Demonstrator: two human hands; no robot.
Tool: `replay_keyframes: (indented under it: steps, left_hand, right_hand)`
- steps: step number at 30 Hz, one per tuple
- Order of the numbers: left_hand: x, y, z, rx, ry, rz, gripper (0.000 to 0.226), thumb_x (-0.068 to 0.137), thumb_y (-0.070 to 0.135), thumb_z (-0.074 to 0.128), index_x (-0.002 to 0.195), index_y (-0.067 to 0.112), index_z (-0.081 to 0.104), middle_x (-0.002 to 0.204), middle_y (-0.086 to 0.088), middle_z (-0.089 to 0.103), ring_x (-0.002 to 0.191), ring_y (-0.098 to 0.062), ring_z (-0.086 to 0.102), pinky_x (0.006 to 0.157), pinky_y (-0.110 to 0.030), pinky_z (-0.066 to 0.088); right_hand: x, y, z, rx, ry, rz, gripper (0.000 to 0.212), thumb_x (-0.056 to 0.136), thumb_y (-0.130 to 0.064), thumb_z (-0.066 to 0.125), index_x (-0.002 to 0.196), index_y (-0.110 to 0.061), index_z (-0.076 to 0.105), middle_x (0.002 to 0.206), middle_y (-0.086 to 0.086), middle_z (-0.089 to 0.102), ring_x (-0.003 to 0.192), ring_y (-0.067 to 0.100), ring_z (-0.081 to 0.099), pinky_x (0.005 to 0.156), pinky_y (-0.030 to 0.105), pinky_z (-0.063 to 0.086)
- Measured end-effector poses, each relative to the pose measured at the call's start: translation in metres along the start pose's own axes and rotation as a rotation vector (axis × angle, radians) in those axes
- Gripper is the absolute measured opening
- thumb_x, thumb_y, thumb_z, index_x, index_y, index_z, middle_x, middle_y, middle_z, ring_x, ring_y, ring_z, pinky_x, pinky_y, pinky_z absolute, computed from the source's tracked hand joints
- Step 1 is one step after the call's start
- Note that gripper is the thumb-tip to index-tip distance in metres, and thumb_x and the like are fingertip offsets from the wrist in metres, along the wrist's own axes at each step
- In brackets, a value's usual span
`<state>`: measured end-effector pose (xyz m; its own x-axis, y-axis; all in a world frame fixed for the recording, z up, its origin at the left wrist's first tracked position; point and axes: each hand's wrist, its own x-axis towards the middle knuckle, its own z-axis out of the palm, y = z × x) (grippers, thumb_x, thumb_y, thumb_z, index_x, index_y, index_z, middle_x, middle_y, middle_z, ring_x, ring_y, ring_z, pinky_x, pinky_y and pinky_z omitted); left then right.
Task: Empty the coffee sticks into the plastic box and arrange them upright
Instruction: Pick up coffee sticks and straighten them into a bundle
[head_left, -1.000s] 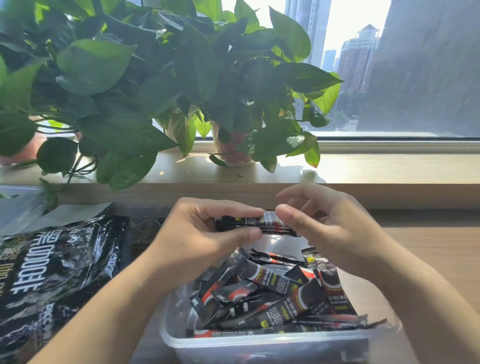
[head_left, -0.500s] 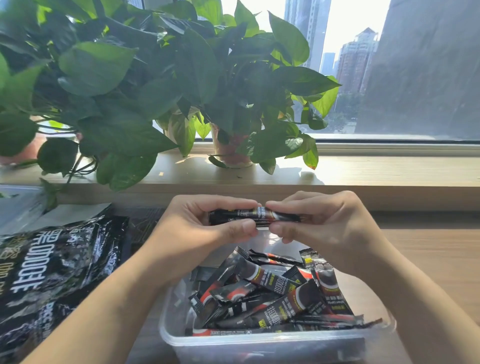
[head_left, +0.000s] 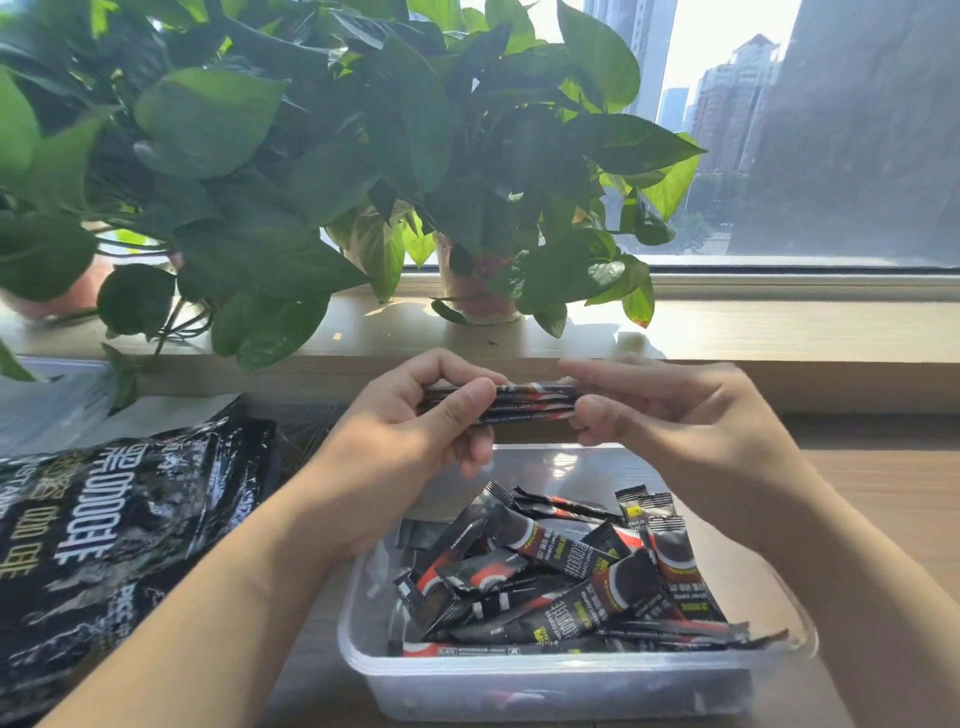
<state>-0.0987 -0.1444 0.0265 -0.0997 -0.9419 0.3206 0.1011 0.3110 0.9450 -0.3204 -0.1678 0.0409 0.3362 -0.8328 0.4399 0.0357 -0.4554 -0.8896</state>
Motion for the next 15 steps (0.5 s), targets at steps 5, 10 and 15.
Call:
replay_keyframes:
  steps: [5,10,15]
  left_hand:
    - [-0.0019,0.002,-0.0004,0.014,-0.051,0.016,0.028,0.088,0.027,0.067,0.104,0.004,0.064,0.061,-0.013,0.06,0.05,-0.018,0.051,0.055,-0.018,0.045]
    - [-0.0037,0.0056,0.0027,0.036,-0.093,-0.002,0.021,0.086,0.027,0.065,0.102,0.018,0.075,0.062,-0.008,0.064,0.05,-0.018,0.054,0.053,-0.022,0.047]
    - [-0.0058,0.0087,0.0043,0.064,-0.052,-0.058,0.022,0.081,0.024,0.071,0.1,0.019,0.08,0.059,-0.011,0.066,0.051,-0.017,0.056,0.056,-0.02,0.049]
  right_hand:
    - [0.001,0.0001,-0.0015,-0.031,0.022,-0.014,0.018,0.073,-0.002,0.078,0.091,-0.003,0.08,0.092,0.008,0.078,0.083,0.009,0.071,0.073,0.014,0.054]
    - [0.0005,-0.0009,-0.0022,-0.045,0.023,-0.036,0.024,0.065,-0.01,0.081,0.089,-0.006,0.081,0.091,0.006,0.078,0.084,0.015,0.073,0.077,0.022,0.059]
    - [-0.0003,0.0013,-0.0003,-0.061,-0.017,-0.007,0.03,0.069,-0.01,0.081,0.099,-0.006,0.08,0.095,0.015,0.075,0.091,0.043,0.065,0.08,0.046,0.055]
